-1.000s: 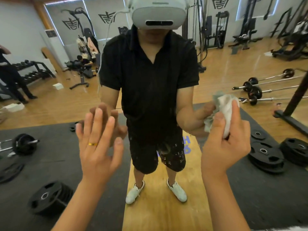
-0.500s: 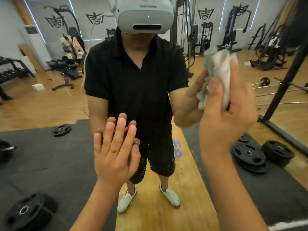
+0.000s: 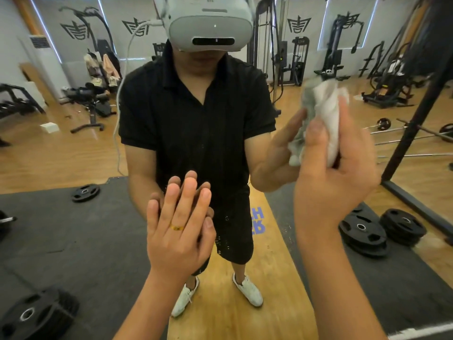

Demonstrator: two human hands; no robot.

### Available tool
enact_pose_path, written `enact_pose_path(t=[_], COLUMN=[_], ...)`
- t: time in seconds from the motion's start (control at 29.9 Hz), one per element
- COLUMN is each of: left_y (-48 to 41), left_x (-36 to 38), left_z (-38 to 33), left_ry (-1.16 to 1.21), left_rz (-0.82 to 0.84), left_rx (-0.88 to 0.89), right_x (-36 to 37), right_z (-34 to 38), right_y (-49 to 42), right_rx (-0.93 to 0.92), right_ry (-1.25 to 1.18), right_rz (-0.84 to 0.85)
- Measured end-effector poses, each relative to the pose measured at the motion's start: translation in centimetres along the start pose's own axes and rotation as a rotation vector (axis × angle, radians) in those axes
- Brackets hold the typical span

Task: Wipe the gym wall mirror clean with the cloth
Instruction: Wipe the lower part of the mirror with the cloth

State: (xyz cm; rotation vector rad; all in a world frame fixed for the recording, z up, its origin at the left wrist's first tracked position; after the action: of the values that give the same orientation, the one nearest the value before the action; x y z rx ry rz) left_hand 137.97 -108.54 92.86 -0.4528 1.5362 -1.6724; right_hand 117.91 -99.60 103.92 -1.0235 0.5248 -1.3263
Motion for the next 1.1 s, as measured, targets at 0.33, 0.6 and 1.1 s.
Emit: enact_pose_path(t=[0.33,0.6,1.1], left_y=[0.1,0.0,-0.4], left_x=[-0.1,-0.1,-1.9], left_z=[0.1,-0.1,0.2], left_ry=[-0.006,0.011,0.236], left_rz=[0.001,-0.007,0.027], left_rx=[-0.005,-0.026,-0.016], right_x=[0.9,0.4,2.0], right_z=[1.1,1.2,2.0], right_y=[0.0,9.2,9.4], right_rx=[-0.082,-0.024,-0.158], right_ry=[0.073,0.048,0.075], right_rz=[0.013,0.213,0.126])
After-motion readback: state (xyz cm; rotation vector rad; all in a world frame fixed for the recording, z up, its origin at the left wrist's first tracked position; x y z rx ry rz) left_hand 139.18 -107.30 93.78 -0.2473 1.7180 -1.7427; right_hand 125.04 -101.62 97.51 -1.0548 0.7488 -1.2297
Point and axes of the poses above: each hand's wrist, its own y-axis away from the middle knuckle, its own x-axis out of the palm, z = x × y, the point moved 4 cm from there along -y, towards the middle knuckle, and after that the axes turned 1 degree about z, right-handed, at the moved point
